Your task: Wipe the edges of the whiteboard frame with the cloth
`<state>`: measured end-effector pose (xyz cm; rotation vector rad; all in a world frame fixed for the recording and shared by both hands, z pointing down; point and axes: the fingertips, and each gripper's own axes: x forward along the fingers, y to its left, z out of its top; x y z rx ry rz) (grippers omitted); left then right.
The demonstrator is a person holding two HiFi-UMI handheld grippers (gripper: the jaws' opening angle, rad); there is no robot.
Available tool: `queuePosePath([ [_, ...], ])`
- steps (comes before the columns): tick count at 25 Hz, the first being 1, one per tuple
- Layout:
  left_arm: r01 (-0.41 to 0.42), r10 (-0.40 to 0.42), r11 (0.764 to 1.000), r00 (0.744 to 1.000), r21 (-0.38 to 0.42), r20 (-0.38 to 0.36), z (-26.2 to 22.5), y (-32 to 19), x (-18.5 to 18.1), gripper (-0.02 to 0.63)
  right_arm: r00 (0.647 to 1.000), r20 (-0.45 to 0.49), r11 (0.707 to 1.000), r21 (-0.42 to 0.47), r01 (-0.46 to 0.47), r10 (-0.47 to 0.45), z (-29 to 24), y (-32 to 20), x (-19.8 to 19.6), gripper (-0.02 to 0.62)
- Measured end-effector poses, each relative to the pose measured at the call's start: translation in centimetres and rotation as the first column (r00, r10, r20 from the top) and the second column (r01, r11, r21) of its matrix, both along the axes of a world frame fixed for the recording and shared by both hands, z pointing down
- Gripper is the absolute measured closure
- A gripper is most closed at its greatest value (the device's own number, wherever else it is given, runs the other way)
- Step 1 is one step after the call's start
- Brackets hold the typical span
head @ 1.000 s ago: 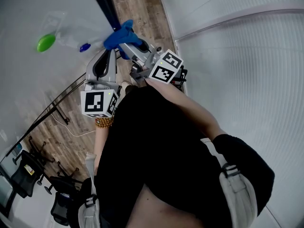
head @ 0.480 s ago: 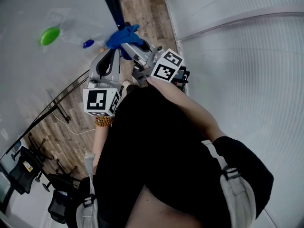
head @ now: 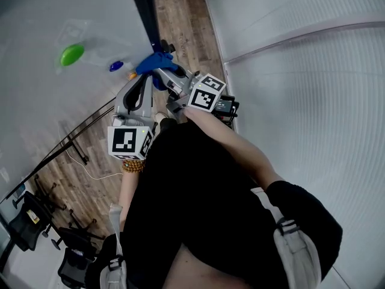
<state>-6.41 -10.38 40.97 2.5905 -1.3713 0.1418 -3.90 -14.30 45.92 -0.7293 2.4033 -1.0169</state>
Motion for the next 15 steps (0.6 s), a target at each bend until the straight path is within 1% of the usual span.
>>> queuePosePath([
  [4,0.012,-0.012,1.000,1.000,0.000,-0.004,0.1,-0.3,-0.3,0.605,1.000,0.014,0.998,-0.059,0.014,-0.013,1.2,-0.2,0.2,0.522],
  [9,0.028,-0.028,1.000,1.000,0.002,-0.007,0.0,-0.5,-0.6,0.605,0.999,0.011,0.995,-0.090,0.037,-0.036,2.1,-0.2,-0.1,0.522],
  [15,0.029,-0.029,1.000,0.999,0.001,-0.017,-0.1,-0.7,-0.2,0.605,0.999,0.006,0.987,-0.153,0.048,-0.047,3.8,-0.1,0.0,0.522],
])
